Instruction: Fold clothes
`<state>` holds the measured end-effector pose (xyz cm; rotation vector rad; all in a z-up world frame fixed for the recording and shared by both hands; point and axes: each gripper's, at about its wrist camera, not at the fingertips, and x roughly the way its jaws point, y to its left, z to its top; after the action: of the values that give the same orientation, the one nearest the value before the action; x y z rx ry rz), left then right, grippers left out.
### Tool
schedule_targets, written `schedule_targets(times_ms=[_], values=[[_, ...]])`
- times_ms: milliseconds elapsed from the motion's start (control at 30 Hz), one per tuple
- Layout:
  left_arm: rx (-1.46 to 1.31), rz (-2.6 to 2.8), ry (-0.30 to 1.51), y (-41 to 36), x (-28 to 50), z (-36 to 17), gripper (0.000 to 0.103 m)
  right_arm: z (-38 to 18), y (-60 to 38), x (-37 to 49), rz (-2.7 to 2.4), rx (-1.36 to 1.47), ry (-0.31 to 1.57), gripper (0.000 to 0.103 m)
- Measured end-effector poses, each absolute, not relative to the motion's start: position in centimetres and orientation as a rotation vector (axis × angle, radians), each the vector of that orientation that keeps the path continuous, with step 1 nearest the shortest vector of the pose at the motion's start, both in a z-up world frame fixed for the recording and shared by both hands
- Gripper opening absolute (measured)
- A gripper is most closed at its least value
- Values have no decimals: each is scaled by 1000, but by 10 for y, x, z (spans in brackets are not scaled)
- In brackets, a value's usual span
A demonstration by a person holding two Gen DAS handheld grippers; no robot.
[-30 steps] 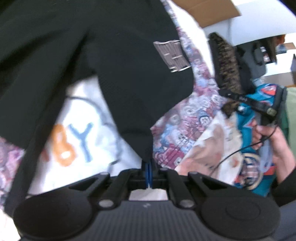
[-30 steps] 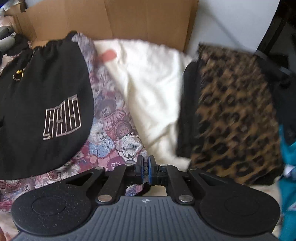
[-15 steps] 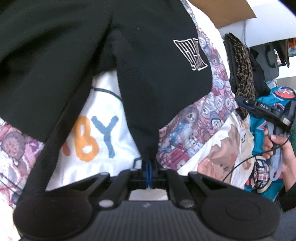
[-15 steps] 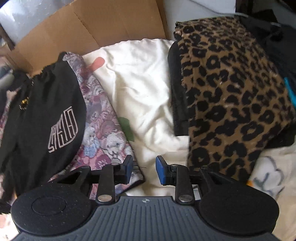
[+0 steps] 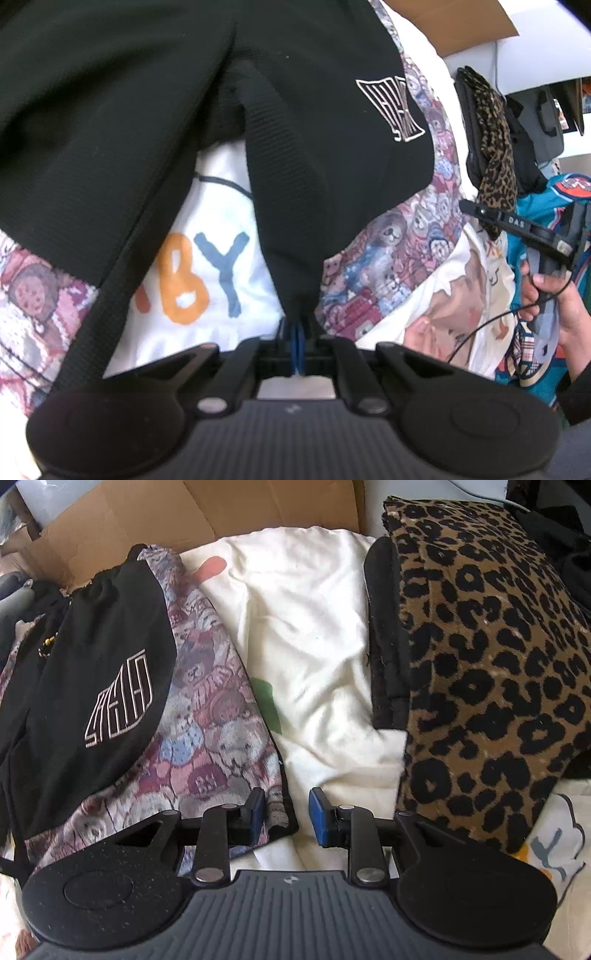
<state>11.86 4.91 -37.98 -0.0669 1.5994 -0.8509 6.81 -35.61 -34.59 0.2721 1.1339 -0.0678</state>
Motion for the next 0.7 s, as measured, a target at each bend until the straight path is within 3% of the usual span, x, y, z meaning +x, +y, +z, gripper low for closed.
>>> schedule_targets(times_ms=[233, 300, 333, 700], values=[[-67, -851, 1602, 48, 119, -382, 2, -348, -357, 64, -64, 301, 1157, 31], [-63, -855, 1601, 47, 119, -381, 2, -350, -357, 65, -55, 306, 1164, 9], [-63, -858, 1602, 47, 119, -380, 2, -348, -355, 65, -50, 289, 1169, 7], [-102, -994, 1579, 32, 117, -360, 1, -307, -340, 68, -95, 58, 1177, 3]])
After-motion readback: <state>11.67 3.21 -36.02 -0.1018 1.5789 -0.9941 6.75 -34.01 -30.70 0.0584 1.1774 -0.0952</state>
